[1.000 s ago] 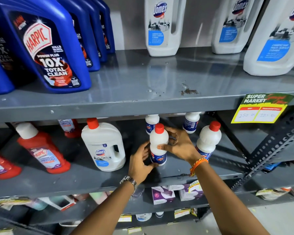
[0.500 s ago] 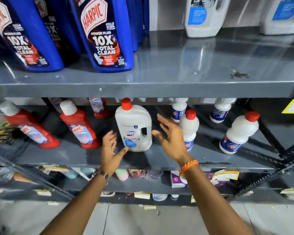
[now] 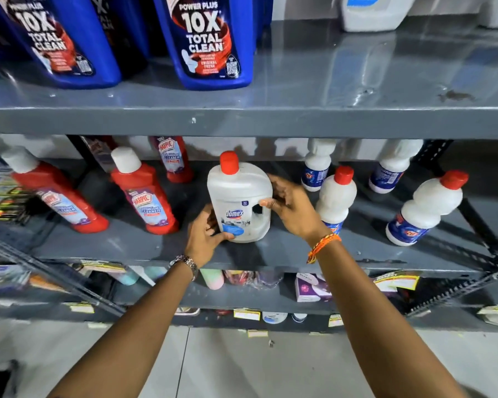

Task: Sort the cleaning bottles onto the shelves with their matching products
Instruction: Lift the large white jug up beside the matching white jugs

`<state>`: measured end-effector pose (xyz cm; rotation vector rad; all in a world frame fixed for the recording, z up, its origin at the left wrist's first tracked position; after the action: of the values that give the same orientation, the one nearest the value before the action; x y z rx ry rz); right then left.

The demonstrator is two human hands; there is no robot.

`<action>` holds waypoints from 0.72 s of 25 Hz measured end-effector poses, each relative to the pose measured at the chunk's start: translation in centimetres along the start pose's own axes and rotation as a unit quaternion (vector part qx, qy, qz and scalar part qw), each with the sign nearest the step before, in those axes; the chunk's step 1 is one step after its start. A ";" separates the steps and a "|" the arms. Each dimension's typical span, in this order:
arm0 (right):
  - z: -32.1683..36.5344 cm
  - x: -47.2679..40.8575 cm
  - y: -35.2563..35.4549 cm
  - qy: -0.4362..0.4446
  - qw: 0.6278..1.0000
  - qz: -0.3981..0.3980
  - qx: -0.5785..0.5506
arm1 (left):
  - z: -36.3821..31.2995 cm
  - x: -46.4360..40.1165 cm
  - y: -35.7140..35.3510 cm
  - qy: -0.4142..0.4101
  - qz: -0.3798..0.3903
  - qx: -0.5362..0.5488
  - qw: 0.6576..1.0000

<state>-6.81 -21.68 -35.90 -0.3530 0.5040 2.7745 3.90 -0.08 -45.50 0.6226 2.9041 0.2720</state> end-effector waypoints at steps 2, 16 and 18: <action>0.8 1.3 0.0 -0.002 1.000 0.004 -0.013 | -0.1 1.3 0.3 0.007 0.003 0.010 1.000; 19.0 12.1 5.4 0.078 0.995 0.013 -0.063 | -15.2 13.2 3.5 -0.144 0.053 -0.053 0.987; 22.9 12.2 7.5 0.112 0.992 0.002 -0.064 | -19.5 13.1 3.7 -0.201 0.060 -0.057 0.976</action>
<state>-24.85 -16.78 -16.33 -0.6981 0.3779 2.7927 -10.19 5.88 -27.36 0.7378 2.4520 0.2881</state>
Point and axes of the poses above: each hand's wrist, its own x-axis away from the middle knuckle, its own y-axis out of the back of the hand, z = x × y, the point moved 1 cm from there along -x, towards the middle knuckle, and after that the axes turned 4 degrees about -z, right-handed, at the moved point
